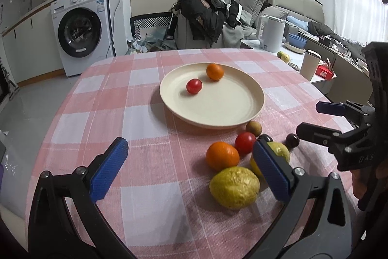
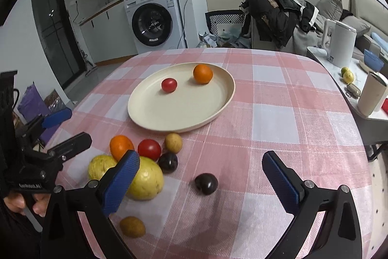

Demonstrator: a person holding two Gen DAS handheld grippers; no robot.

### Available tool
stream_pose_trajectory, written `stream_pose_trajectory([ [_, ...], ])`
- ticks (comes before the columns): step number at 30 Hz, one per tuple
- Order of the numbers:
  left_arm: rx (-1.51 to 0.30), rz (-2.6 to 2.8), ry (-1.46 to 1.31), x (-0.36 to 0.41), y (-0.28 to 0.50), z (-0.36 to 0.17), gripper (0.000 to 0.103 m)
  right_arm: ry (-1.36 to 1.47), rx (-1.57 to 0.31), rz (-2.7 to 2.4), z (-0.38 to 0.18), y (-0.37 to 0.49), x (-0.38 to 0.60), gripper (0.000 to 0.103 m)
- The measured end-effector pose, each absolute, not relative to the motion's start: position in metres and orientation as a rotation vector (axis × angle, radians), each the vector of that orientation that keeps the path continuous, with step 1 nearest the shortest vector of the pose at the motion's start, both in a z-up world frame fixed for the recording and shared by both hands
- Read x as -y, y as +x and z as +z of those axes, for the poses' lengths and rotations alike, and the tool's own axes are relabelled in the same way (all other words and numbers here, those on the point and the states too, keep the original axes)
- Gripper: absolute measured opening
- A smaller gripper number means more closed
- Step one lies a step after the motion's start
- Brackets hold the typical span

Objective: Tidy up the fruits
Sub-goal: 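Reach the right tool to the dark purple plum and grasp it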

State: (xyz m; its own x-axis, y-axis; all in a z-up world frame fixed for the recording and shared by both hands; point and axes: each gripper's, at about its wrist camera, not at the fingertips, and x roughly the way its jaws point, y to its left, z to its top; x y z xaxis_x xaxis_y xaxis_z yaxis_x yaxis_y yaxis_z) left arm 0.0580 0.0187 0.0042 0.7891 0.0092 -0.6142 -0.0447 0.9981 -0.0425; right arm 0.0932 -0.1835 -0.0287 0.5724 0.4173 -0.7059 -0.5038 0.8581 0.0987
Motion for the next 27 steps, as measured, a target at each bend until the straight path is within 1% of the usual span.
stream_pose_trajectory([
  [13,-0.703,0.009,-0.055,-0.011,0.061,-0.006,0.102,-0.282,-0.836,0.504,-0.036,0.087,0.179,0.103],
  [23,-0.721,0.008,-0.039,-0.008,0.064,-0.011,0.102,-0.296,-0.921,0.468,-0.053,0.099,0.190,0.102],
  [25,-0.728,0.004,-0.039,-0.007,0.065,-0.012,0.102,-0.309,-0.930,0.463,-0.059,0.101,0.188,0.098],
  [27,-0.730,0.000,-0.035,-0.006,0.065,-0.013,0.102,-0.303,-0.950,0.479,-0.065,0.103,0.187,0.089],
])
